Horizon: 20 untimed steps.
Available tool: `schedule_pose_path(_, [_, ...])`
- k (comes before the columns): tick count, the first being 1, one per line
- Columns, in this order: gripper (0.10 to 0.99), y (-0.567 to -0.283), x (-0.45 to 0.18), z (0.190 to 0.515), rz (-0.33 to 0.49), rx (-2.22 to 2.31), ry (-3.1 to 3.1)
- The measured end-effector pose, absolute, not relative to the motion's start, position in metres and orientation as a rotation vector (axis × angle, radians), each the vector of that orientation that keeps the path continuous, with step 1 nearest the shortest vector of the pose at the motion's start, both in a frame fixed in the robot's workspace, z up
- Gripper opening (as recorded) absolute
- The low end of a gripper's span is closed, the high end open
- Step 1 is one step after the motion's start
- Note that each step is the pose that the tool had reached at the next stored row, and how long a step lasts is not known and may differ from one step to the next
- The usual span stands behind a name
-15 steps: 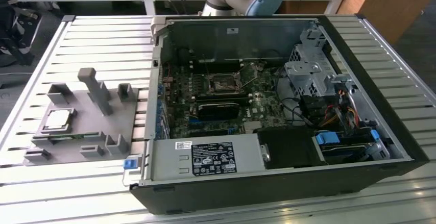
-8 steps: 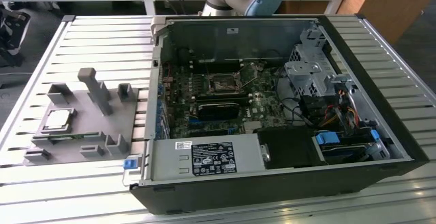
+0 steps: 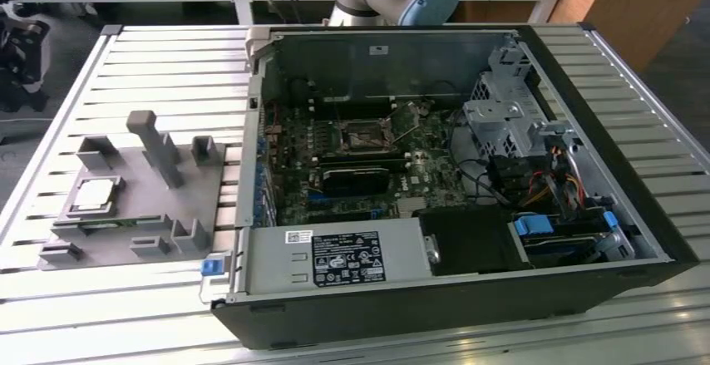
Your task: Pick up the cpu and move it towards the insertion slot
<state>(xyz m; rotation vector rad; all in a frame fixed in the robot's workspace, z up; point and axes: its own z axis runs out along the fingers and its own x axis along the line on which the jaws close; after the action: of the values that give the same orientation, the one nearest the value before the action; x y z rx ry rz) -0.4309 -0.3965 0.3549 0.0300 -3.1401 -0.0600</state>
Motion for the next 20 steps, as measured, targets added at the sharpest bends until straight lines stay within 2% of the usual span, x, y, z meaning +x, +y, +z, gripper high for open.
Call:
schedule_pose_path(1, [0.349,-0.396,-0.431,0.354,-0.060,0.030,-3.140])
schedule_pose_path(2, [0.349,-0.396,-0.431,0.352,-0.060,0.030,-3.140])
schedule_pose_path(5, [0.525,-0.397,-0.431,0.347,-0.060,0.030,-3.140])
schedule_pose_path(7, [0.525,-0.397,-0.431,0.343,-0.060,0.031,-3.139])
schedule_pose_path(8, [0.639,-0.398,-0.431,0.341,-0.060,0.032,-3.138])
schedule_pose_path(9, [0.639,-0.398,-0.432,0.339,-0.060,0.032,-3.138])
schedule_pose_path(10, [0.698,-0.398,-0.432,0.338,-0.060,0.033,-3.138])
schedule_pose_path(11, [0.698,-0.398,-0.432,0.336,-0.060,0.033,-3.138])
schedule_pose_path(12, [0.761,-0.398,-0.433,0.334,-0.060,0.033,-3.138])
schedule_pose_path(20, [0.761,-0.398,-0.435,0.319,-0.060,0.033,-3.138])
